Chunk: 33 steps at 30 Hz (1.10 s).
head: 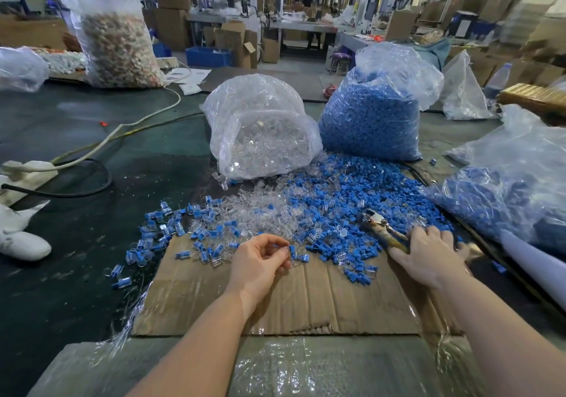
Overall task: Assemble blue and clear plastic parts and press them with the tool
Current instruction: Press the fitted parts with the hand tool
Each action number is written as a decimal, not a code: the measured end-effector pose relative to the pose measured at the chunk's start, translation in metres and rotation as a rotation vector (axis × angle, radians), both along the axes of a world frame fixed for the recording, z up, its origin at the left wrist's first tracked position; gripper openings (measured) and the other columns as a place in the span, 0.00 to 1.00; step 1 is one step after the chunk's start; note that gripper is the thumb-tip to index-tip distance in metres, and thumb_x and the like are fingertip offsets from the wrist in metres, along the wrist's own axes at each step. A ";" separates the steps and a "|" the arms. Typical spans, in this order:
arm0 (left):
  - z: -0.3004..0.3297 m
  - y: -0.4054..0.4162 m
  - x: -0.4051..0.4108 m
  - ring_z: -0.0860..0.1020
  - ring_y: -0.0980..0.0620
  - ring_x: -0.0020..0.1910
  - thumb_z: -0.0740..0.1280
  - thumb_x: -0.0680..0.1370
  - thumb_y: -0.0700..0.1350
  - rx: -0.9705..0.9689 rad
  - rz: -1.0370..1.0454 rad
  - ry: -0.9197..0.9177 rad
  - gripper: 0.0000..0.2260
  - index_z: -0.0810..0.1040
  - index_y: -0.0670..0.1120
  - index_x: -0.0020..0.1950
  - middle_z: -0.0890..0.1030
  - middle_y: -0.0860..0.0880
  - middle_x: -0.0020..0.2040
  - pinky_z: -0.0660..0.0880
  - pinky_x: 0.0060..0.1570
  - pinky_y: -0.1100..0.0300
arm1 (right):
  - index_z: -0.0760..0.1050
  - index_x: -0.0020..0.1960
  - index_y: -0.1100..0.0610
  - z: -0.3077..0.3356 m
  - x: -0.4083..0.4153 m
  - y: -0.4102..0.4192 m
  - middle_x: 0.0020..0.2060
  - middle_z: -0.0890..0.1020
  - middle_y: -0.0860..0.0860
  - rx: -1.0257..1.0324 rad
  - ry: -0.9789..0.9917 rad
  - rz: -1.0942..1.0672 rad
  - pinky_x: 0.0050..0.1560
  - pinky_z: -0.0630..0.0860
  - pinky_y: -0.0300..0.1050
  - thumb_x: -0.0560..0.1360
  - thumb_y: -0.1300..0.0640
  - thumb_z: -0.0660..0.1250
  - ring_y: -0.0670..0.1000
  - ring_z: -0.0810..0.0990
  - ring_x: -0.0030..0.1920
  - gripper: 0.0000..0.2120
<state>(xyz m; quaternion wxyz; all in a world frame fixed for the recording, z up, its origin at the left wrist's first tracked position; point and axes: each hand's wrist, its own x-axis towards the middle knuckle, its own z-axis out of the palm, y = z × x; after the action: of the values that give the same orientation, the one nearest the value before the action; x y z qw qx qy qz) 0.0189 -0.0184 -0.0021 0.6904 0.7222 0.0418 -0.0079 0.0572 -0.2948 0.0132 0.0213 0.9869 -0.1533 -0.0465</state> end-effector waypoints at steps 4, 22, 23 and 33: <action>0.001 0.001 -0.001 0.80 0.55 0.33 0.66 0.75 0.34 -0.019 -0.006 0.004 0.06 0.79 0.43 0.47 0.82 0.44 0.37 0.79 0.37 0.65 | 0.64 0.52 0.58 0.005 -0.007 0.016 0.47 0.76 0.55 0.209 -0.145 0.007 0.44 0.73 0.49 0.76 0.43 0.61 0.55 0.75 0.46 0.18; 0.004 0.002 0.001 0.77 0.54 0.27 0.67 0.75 0.34 -0.246 0.117 0.124 0.05 0.79 0.42 0.44 0.81 0.45 0.32 0.75 0.29 0.60 | 0.66 0.35 0.55 0.036 -0.070 0.129 0.26 0.66 0.48 0.977 0.157 0.200 0.27 0.60 0.40 0.77 0.53 0.61 0.47 0.64 0.26 0.13; 0.005 0.002 0.001 0.77 0.54 0.26 0.67 0.75 0.34 -0.241 0.125 0.125 0.05 0.79 0.43 0.44 0.81 0.45 0.31 0.75 0.29 0.60 | 0.65 0.35 0.55 0.036 -0.069 0.129 0.26 0.66 0.48 0.977 0.166 0.205 0.26 0.59 0.40 0.76 0.53 0.61 0.47 0.64 0.25 0.13; 0.005 0.000 0.003 0.76 0.57 0.25 0.67 0.75 0.34 -0.193 0.171 0.111 0.04 0.79 0.41 0.45 0.80 0.46 0.32 0.75 0.25 0.65 | 0.69 0.38 0.57 0.044 -0.072 0.122 0.31 0.75 0.52 1.087 0.314 0.209 0.25 0.67 0.31 0.75 0.59 0.61 0.46 0.74 0.29 0.07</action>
<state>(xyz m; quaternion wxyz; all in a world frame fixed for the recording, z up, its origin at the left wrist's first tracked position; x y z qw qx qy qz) 0.0217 -0.0184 0.0033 0.7514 0.6447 0.1402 0.0069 -0.0144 -0.1723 0.0572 -0.4622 0.8471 -0.0042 -0.2621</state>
